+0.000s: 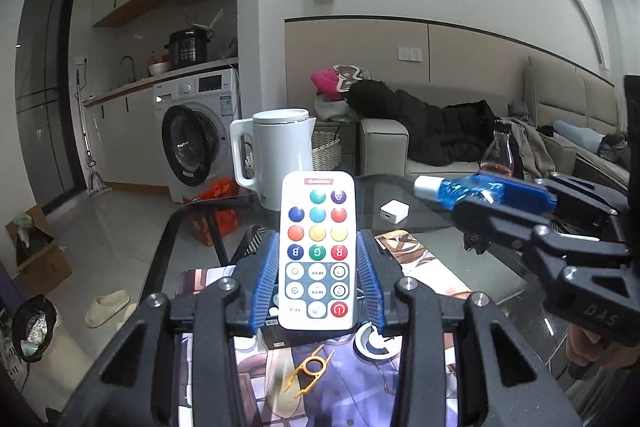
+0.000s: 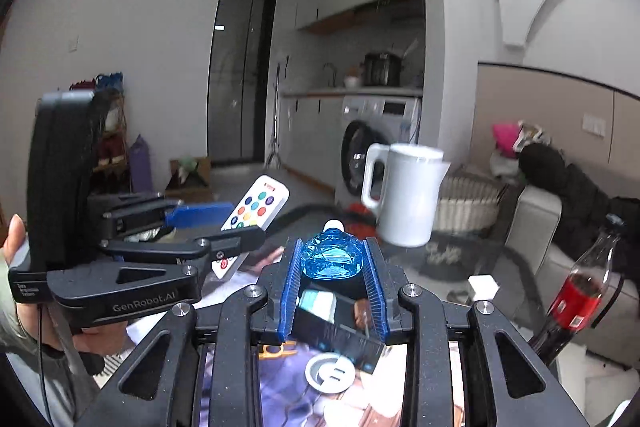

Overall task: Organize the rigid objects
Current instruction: 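Lift the remote with left tool while right tool lifts the blue bottle over the box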

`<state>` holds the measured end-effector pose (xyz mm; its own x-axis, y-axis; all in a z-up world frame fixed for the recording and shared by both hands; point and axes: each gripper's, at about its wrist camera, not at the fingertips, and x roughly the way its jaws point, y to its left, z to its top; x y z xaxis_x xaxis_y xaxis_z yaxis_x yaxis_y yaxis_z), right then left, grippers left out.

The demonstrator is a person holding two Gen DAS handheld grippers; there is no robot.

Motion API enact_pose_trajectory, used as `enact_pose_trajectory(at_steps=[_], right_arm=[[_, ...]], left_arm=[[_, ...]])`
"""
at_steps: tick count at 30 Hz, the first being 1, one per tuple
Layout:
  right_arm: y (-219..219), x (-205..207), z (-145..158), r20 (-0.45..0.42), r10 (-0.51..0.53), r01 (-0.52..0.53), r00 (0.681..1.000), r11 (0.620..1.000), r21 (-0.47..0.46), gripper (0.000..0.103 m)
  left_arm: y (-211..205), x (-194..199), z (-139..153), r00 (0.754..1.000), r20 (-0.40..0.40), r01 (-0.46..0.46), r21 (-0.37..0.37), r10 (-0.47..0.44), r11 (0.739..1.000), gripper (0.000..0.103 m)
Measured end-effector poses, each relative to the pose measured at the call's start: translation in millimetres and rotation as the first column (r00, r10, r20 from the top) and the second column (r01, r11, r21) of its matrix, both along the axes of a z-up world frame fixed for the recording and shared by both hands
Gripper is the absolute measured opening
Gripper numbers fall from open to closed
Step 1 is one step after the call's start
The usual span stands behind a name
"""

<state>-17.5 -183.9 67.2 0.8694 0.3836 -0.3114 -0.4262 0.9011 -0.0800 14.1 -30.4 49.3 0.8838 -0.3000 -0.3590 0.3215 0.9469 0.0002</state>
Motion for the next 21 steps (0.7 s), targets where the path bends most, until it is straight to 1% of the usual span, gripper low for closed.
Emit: enact_pose_trajectory(at_steps=[2,12,15,21], right_arm=[[0.9,-3.5,2.5,0.020,-0.007,0.007,1.000,1.000,0.004,0.030],[1.4,-7.1,3.7,0.029,-0.021,0.020,0.999,1.000,0.022,0.030],[3.1,-0.5,4.6,0.030,-0.032,0.031,0.999,0.999,0.030,0.030],[1.9,25.1,8.1,0.027,-0.073,0.071,0.997,0.996,0.062,0.030]], left_arm=[[3.4,1.6,0.6,1.000,0.000,-0.005,-0.011,0.005,1.000,0.038],[1.8,6.7,1.5,1.000,-0.005,-0.001,-0.031,0.000,1.000,0.038],[2.2,8.8,4.6,1.000,-0.007,-0.005,-0.054,0.005,0.999,0.038],[1.0,27.9,9.6,1.000,0.005,-0.024,-0.081,0.025,0.996,0.038]])
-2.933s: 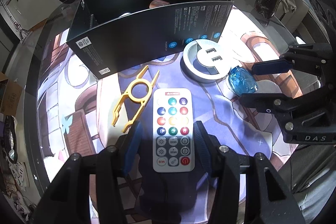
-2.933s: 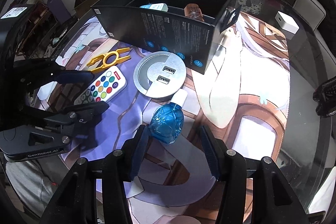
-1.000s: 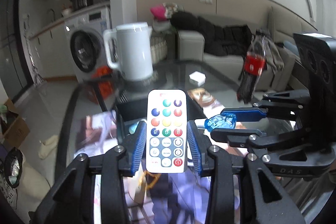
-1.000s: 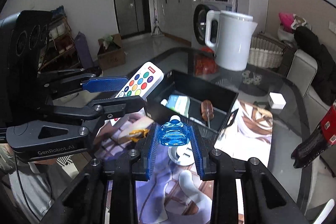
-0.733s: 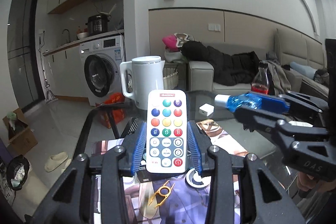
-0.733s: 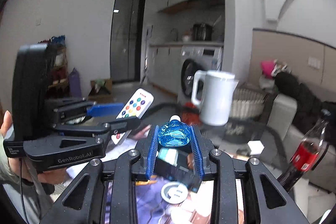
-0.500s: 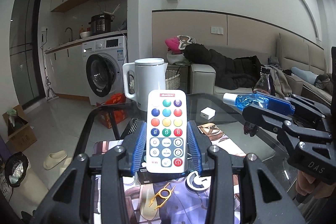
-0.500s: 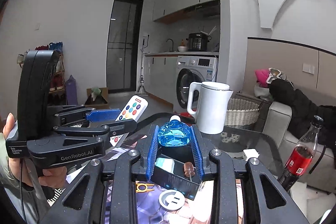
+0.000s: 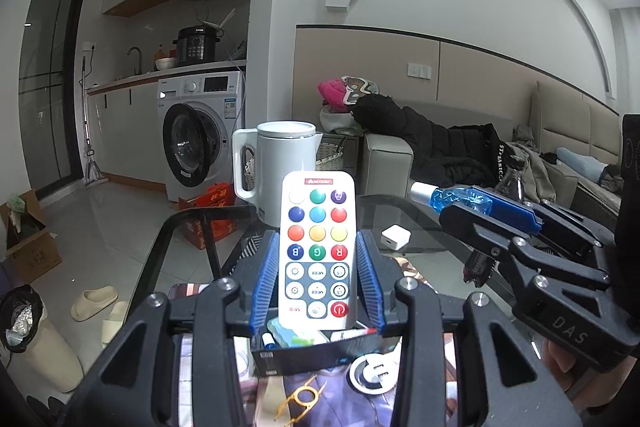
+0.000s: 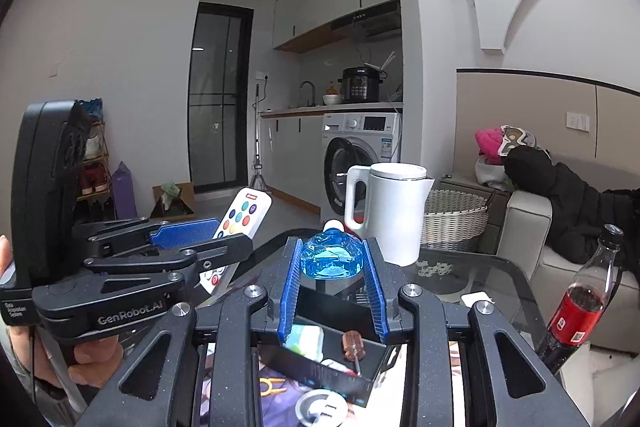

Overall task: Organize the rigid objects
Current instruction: 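Lift the remote with left tool while right tool lifts the blue bottle over the box, then lower and release the remote into the box while right tool releases the blue bottle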

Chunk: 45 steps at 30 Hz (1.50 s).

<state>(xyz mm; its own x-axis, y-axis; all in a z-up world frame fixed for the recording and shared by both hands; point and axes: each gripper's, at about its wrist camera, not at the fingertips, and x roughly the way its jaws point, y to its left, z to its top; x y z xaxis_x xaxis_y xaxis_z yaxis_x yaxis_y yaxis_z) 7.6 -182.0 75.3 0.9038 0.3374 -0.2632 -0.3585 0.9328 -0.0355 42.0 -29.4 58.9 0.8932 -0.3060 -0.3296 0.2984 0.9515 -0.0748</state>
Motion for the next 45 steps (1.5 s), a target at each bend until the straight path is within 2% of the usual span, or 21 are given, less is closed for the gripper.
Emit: enact_pose_trajectory(at_steps=[16,24,29,33,39,42,45], right_arm=[[10.9,82.3,-4.9,-0.050,-0.073,0.074,0.996,0.997,0.032,0.030],[15.4,100.7,-21.1,-0.135,-0.051,0.054,0.990,0.998,0.022,0.030],[14.4,120.9,-36.6,-0.264,-0.052,0.061,0.963,0.998,0.024,0.030],[15.0,135.3,-53.3,-0.354,-0.060,0.063,0.933,0.998,-0.002,0.030],[9.0,151.2,-80.7,-0.476,-0.086,0.091,0.875,0.996,-0.011,0.030],[3.5,158.2,-94.1,-0.524,-0.088,0.100,0.847,0.995,-0.005,0.030],[1.6,162.4,-106.9,-0.569,-0.082,0.091,0.818,0.996,-0.013,0.030]], left_arm=[[2.4,75.2,-19.0,0.995,-0.081,-0.063,-0.044,0.059,0.997,0.038],[-1.7,93.4,-37.9,0.982,-0.181,-0.062,-0.028,0.056,0.998,0.038],[-1.1,108.6,-52.4,0.954,-0.295,-0.067,-0.031,0.055,0.997,0.038],[-7.3,116.2,-67.5,0.921,-0.387,-0.043,0.009,0.043,0.999,0.038],[-11.1,122.2,-81.2,0.892,-0.449,-0.038,0.034,0.049,0.999,0.038],[-10.6,126.6,-88.7,0.868,-0.495,-0.027,0.030,0.038,0.999,0.038],[-14.4,128.9,-95.1,0.857,-0.514,-0.013,0.060,0.042,0.998,0.038]])
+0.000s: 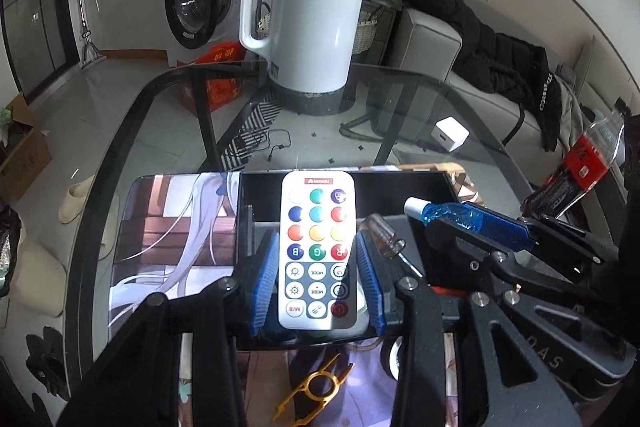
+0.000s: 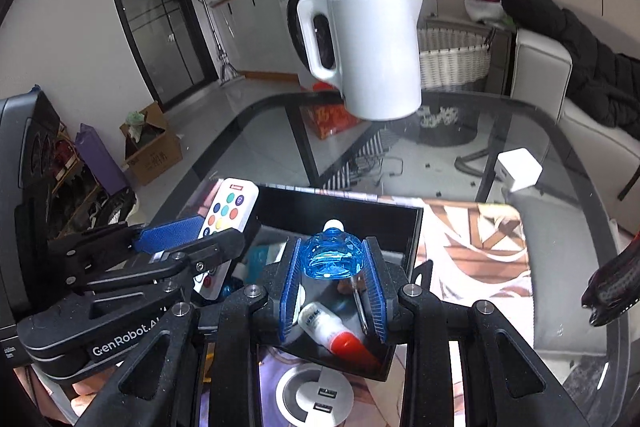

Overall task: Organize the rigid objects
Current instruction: 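Lower and release the remote into the box while right tool releases the blue bottle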

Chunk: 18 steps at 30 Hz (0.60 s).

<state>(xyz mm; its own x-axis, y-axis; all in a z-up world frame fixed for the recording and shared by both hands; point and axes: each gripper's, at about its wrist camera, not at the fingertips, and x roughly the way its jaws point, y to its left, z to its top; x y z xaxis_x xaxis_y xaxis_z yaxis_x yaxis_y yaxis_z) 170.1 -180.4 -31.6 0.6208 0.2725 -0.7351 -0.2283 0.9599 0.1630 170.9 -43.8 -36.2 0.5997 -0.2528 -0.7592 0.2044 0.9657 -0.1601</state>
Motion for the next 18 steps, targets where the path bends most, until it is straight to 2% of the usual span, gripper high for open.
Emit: enact_pose_trajectory(at_steps=[5,9,12,18], right_arm=[[2.8,2.3,-21.2,-0.093,0.028,-0.028,0.995,1.000,0.009,0.030],[4.2,3.9,-31.8,-0.137,0.038,-0.039,0.990,0.999,-0.004,0.030],[8.3,2.3,-33.3,-0.152,0.047,-0.053,0.987,0.998,-0.032,0.030],[10.0,-9.6,-32.0,-0.215,0.091,-0.096,0.972,0.995,-0.010,0.030]], left_arm=[[-3.3,3.6,-16.3,0.997,-0.074,0.005,0.029,-0.003,1.000,0.038],[-7.8,3.4,-23.0,0.996,-0.092,0.023,0.074,-0.016,0.997,0.038],[-9.1,-0.3,-20.9,0.995,-0.102,0.030,0.086,-0.021,0.996,0.037],[-6.7,-16.2,-20.6,0.989,-0.136,0.064,0.101,-0.050,0.993,0.038]])
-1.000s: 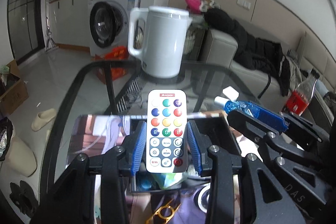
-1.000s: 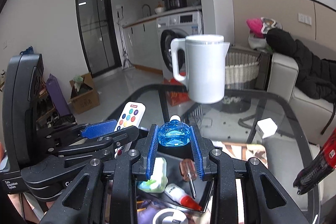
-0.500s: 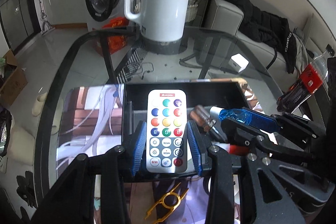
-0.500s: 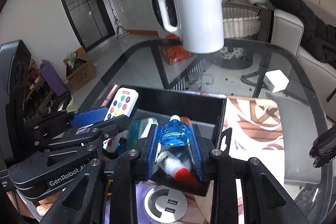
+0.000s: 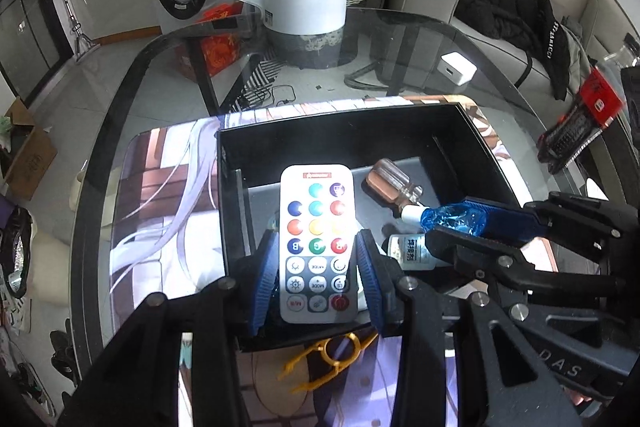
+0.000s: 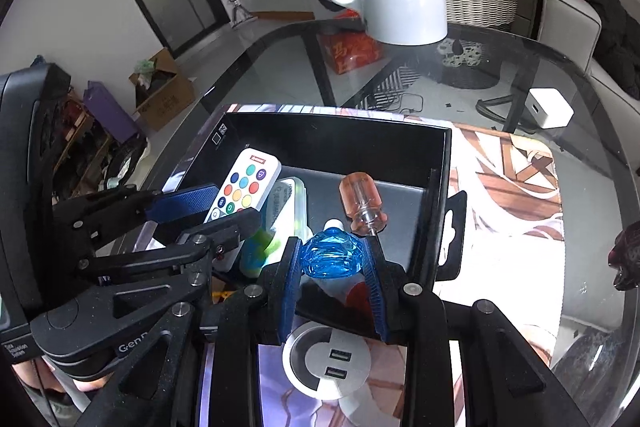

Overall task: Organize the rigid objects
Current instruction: 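Lower and release the remote into the box while right tool releases the blue bottle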

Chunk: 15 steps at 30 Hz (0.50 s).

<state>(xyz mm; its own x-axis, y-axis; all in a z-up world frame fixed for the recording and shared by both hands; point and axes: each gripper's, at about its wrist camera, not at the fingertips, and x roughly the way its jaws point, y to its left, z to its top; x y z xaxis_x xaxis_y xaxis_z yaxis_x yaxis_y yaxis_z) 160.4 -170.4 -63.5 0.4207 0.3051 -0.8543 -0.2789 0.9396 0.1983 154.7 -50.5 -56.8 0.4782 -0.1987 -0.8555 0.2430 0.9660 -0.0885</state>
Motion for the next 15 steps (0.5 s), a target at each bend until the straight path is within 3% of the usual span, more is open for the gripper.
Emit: enact_pose_trajectory(at_steps=[10,15], right_arm=[[-0.8,-11.0,-0.1,0.006,0.020,-0.020,1.000,1.000,-0.004,0.031],[-1.8,-13.0,2.6,0.015,0.015,-0.015,1.000,1.000,0.000,0.035]], left_arm=[[-2.4,-9.6,-0.1,1.000,0.008,0.011,0.033,-0.011,0.999,0.039],[3.8,-7.1,0.5,1.000,0.010,-0.009,-0.022,0.009,1.000,0.040]])
